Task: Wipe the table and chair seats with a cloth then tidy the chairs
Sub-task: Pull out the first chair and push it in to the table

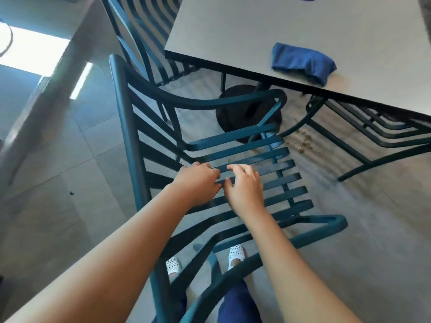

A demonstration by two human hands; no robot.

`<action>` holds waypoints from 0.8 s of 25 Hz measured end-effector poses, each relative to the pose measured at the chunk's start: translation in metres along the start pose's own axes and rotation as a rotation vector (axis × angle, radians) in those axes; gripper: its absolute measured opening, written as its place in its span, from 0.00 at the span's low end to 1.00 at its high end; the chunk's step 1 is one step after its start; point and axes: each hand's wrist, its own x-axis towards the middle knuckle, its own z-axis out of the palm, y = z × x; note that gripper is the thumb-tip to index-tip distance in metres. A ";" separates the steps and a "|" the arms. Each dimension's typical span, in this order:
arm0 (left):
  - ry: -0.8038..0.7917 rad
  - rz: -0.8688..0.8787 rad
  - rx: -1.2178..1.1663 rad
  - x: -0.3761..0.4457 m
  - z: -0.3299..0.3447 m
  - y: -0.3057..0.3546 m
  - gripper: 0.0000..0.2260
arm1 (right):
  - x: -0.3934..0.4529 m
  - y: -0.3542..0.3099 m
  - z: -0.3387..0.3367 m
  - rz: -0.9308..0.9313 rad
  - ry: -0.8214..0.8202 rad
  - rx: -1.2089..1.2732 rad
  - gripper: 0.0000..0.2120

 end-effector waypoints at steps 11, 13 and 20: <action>-0.023 0.317 0.257 -0.045 -0.041 -0.061 0.18 | -0.046 -0.064 0.008 0.094 -0.170 0.061 0.20; 0.010 0.379 0.299 -0.048 -0.044 -0.071 0.21 | -0.055 -0.074 0.008 0.090 -0.203 0.095 0.22; 0.004 0.597 0.473 -0.044 -0.088 -0.136 0.46 | -0.081 -0.137 0.022 0.180 -0.323 0.408 0.31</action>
